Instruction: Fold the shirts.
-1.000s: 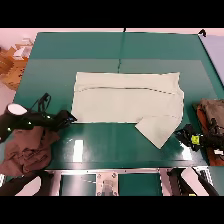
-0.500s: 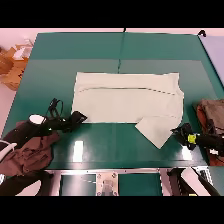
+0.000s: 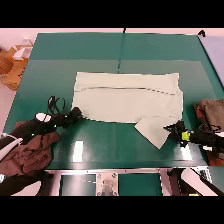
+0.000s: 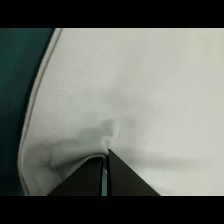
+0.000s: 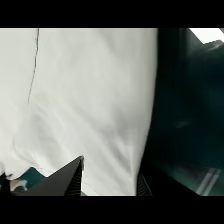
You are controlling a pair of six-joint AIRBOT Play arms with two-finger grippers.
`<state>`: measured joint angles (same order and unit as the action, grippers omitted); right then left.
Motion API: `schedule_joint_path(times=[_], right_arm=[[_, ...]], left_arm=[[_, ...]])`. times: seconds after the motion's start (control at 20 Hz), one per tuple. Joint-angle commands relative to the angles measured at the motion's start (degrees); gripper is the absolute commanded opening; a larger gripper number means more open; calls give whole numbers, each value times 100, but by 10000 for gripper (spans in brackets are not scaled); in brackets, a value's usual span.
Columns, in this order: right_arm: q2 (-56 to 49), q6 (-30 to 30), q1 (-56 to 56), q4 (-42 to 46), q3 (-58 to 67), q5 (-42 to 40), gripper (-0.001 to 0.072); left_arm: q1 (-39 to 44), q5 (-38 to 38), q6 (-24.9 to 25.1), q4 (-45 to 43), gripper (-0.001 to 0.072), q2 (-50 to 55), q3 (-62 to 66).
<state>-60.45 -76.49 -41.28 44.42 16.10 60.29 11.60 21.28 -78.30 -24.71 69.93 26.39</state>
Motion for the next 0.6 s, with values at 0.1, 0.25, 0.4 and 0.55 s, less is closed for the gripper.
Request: schedule_joint_path(times=[0.1,0.25,0.4,0.55], right_arm=[[-238,369,256,59,24,-289,143],[-229,463,254,170,295,-57,20],[-2,-170,254,922,782,481,19],[608,-1043,256,1937,1045,863,18]], left_arm=[[7,7,85,70,20,-4,28],[-48,378,81,-391,19,-210,127],[-267,1185,-527,-1679,18,-745,240],[-302,2227,-1331,-3152,18,-1239,240]])
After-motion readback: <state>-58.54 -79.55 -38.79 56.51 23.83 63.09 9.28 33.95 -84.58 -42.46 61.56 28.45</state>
